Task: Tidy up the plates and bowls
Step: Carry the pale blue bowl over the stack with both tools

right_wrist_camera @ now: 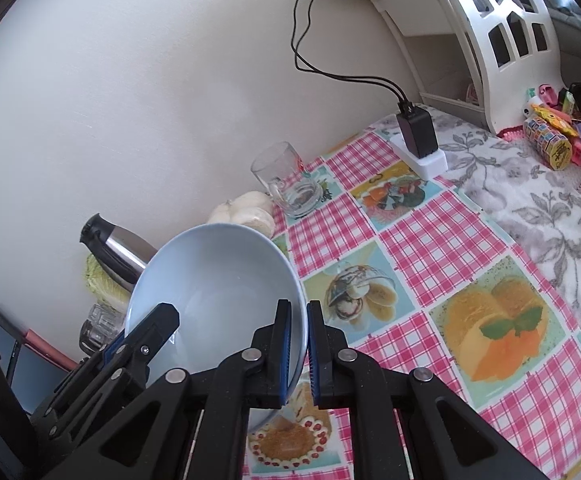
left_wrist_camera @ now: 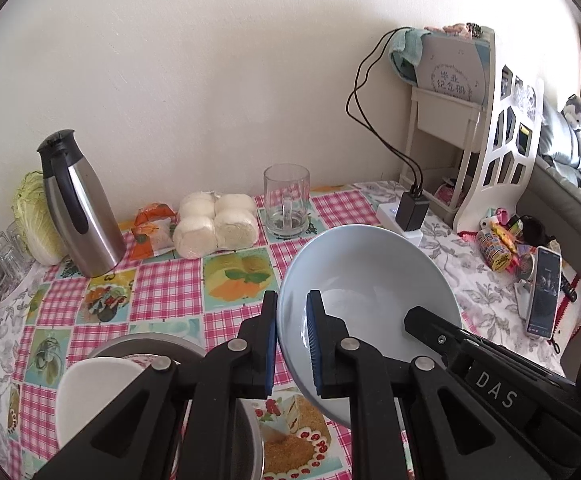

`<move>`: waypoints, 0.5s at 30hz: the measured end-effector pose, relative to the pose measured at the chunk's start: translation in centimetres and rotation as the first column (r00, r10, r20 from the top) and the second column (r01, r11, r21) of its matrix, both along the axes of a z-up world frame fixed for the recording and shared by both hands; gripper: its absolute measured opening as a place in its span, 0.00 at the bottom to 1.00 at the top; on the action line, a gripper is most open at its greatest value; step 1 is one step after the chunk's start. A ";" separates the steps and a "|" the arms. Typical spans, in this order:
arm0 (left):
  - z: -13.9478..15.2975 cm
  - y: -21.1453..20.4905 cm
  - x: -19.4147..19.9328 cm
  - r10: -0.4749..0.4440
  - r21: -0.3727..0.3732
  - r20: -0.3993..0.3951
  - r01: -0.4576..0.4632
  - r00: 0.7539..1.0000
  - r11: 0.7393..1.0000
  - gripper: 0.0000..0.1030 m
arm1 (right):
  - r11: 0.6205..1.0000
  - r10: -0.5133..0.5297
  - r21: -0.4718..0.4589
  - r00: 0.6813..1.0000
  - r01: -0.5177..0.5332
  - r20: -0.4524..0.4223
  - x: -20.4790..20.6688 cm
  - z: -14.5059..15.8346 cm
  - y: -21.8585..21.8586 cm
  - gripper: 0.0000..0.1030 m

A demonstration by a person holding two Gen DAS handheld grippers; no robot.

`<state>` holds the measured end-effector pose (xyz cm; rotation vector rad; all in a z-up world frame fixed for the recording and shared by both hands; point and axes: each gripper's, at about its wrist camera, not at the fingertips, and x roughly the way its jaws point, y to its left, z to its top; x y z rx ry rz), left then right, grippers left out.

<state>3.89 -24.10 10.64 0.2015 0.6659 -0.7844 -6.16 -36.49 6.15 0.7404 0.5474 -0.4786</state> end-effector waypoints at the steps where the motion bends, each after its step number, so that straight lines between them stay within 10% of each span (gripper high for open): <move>1: 0.4 0.4 -0.1 0.003 -0.004 0.003 -0.003 1.000 1.000 0.14 | 1.000 0.001 -0.005 1.000 -0.001 0.005 0.0 0.4 0.4 0.09; 15: 3.5 6.9 0.7 0.053 -0.055 0.002 -0.052 0.999 0.997 0.14 | 0.998 0.049 -0.041 0.997 -0.046 0.059 0.8 4.5 5.6 0.09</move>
